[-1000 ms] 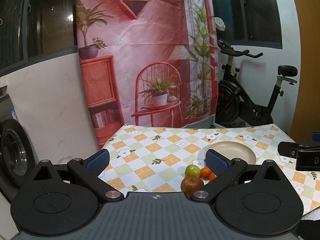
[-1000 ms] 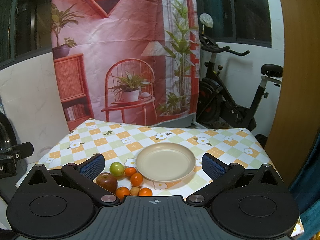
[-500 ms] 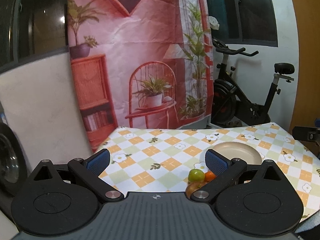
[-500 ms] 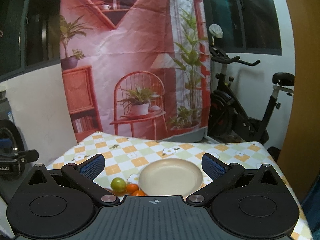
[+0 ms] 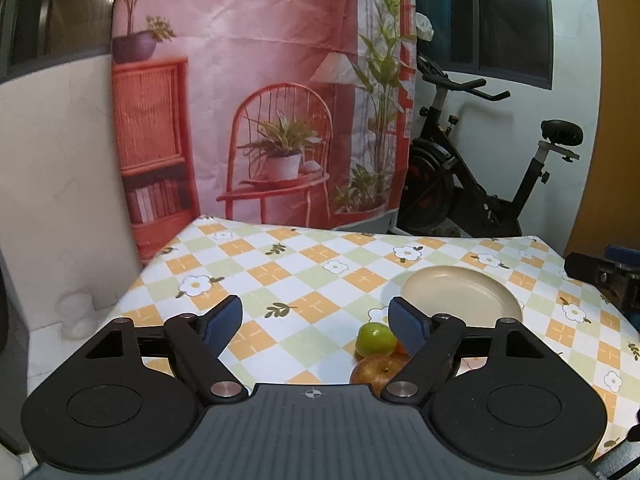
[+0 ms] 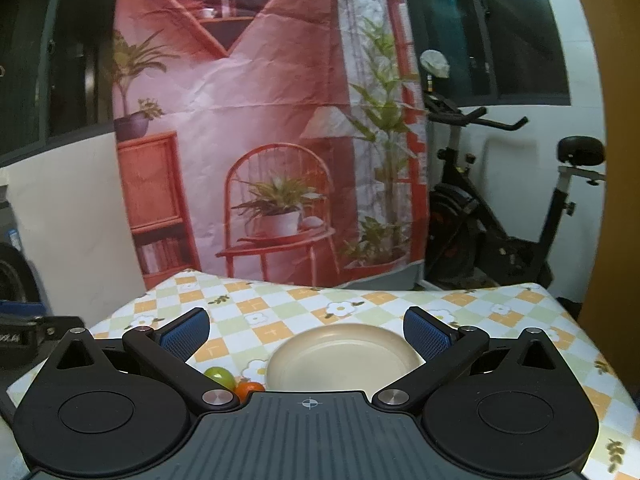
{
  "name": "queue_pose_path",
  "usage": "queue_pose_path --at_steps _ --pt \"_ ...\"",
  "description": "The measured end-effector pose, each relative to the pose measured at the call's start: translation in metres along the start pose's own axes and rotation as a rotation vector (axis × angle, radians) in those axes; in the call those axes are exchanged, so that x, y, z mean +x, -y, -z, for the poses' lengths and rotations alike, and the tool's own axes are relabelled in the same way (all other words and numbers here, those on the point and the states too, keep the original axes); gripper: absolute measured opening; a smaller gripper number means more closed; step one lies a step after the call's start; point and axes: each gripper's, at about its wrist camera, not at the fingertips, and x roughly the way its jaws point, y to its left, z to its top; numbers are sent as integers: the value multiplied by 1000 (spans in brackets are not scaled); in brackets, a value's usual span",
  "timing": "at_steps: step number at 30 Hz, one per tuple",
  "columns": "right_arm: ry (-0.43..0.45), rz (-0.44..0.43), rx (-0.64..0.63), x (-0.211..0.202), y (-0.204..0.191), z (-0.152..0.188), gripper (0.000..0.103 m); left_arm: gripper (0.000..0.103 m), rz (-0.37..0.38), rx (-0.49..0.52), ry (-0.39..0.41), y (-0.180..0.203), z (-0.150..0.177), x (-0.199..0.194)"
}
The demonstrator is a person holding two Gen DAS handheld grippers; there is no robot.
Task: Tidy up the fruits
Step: 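Move both tools forward toward the fruit cluster beside the beige plate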
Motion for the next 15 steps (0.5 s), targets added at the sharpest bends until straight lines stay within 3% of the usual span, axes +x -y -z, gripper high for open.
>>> queue_pose_path --at_steps 15 --pt "-224 3 -30 49 15 16 103 81 55 -11 -92 -2 4 53"
